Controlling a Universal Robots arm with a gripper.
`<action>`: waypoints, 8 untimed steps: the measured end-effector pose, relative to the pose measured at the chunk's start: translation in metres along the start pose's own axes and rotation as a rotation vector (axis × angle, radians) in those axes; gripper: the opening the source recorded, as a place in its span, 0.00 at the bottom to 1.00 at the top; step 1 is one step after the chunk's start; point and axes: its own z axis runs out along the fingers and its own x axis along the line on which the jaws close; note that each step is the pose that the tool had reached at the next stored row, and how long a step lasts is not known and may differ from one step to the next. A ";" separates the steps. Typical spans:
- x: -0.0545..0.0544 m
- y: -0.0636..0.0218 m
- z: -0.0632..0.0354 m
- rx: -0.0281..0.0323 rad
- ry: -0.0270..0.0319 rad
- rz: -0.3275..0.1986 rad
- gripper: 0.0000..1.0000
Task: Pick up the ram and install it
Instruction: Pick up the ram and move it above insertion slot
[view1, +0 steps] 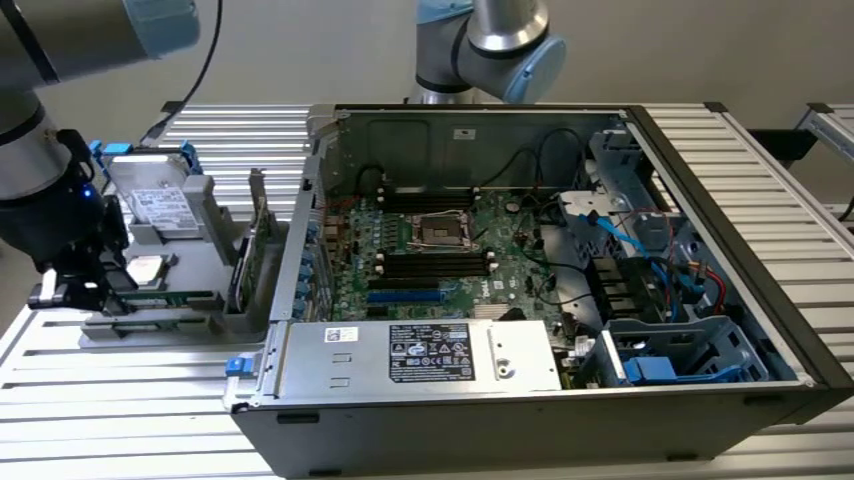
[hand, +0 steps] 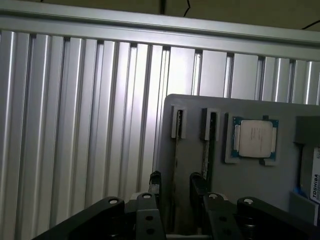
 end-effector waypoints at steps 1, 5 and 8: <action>0.000 -0.0008 0.0017 0.0000 0.0000 0.000 0.37; 0.001 -0.0050 0.0089 0.0001 -0.0001 0.000 0.37; 0.001 -0.0087 0.0142 0.0000 0.0000 -0.001 0.37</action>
